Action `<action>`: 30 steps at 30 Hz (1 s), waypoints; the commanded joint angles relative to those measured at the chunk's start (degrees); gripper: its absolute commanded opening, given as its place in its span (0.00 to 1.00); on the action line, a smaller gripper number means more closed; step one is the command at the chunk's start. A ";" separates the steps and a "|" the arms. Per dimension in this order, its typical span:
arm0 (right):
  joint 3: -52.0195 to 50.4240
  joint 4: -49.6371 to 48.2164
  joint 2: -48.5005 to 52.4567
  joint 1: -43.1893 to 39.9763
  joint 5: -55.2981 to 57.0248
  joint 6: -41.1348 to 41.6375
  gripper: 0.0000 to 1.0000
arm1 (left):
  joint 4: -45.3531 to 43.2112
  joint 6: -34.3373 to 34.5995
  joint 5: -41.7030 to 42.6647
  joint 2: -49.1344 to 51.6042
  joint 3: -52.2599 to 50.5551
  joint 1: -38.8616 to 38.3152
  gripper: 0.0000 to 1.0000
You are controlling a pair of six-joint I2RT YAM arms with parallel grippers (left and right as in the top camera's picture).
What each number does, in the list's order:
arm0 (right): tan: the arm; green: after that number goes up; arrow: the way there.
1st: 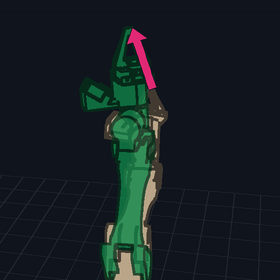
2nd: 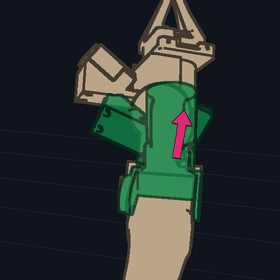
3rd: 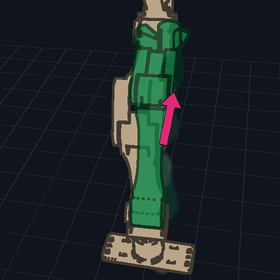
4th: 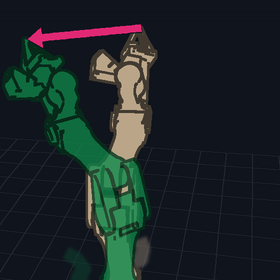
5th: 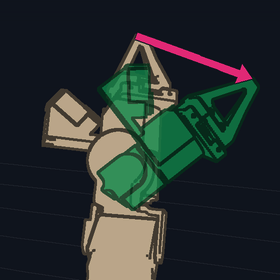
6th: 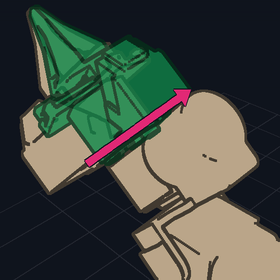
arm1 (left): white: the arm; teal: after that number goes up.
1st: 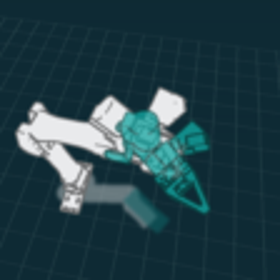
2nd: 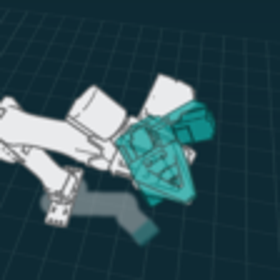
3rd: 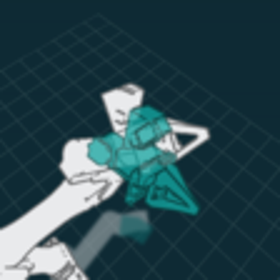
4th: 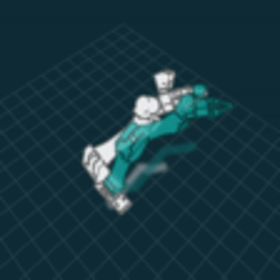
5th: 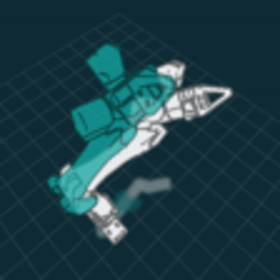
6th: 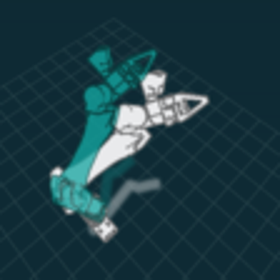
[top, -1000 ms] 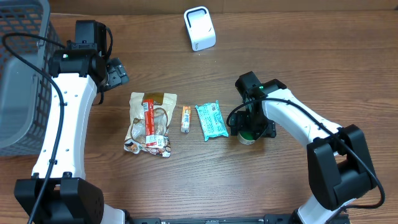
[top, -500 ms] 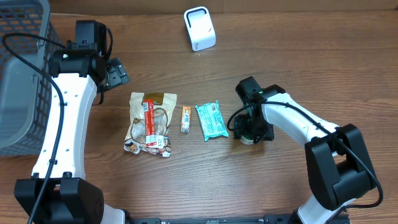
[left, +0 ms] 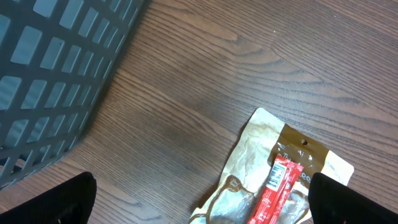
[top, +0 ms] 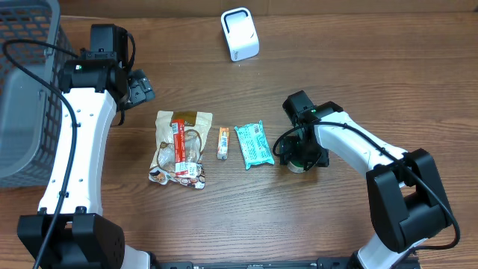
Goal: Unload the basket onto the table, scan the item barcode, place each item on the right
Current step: 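Lower the right gripper and grasp the green-lidded jar, then lift the jar and hold its label up to the white scanner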
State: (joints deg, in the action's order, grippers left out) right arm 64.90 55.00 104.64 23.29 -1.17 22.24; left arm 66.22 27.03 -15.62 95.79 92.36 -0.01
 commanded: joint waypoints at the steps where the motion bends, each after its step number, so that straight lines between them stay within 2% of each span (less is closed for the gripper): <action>1: 1.18 -0.90 0.00 0.11 0.87 -0.20 0.77 | -0.07 0.22 0.22 -0.52 0.63 0.00 1.00; 3: 1.18 -0.70 0.00 0.11 1.60 -0.20 0.71 | -0.07 0.22 0.22 -0.52 0.63 0.00 1.00; 6: 1.68 -0.68 0.00 0.11 1.66 -0.22 0.68 | -0.07 0.22 0.22 -0.52 0.63 0.00 1.00; 9: 7.02 3.06 -0.07 0.11 1.75 -1.22 0.58 | -0.07 0.22 0.22 -0.52 0.63 0.00 1.00; 11: 11.93 6.49 -0.07 0.11 1.77 -3.43 0.47 | -0.07 0.22 0.22 -0.52 0.63 0.00 1.00; 15: 27.96 18.18 -0.07 0.11 1.70 -4.57 0.46 | -0.07 0.22 0.22 -0.52 0.61 0.00 1.00; 20: 41.70 27.47 -0.04 0.11 1.36 -7.87 0.43 | -0.07 0.22 0.22 -0.52 0.63 0.00 1.00; 24: 46.62 31.93 -0.07 0.11 0.87 -8.87 0.42 | -0.07 0.22 0.22 -0.52 0.63 0.00 1.00; 30: 46.45 29.62 1.86 0.11 -0.68 -9.33 0.39 | -0.07 0.22 0.22 -0.52 0.63 0.00 1.00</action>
State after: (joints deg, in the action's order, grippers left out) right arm 110.15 86.24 105.58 23.29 -0.27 14.15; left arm 66.22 27.03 -15.62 95.79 92.36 -0.01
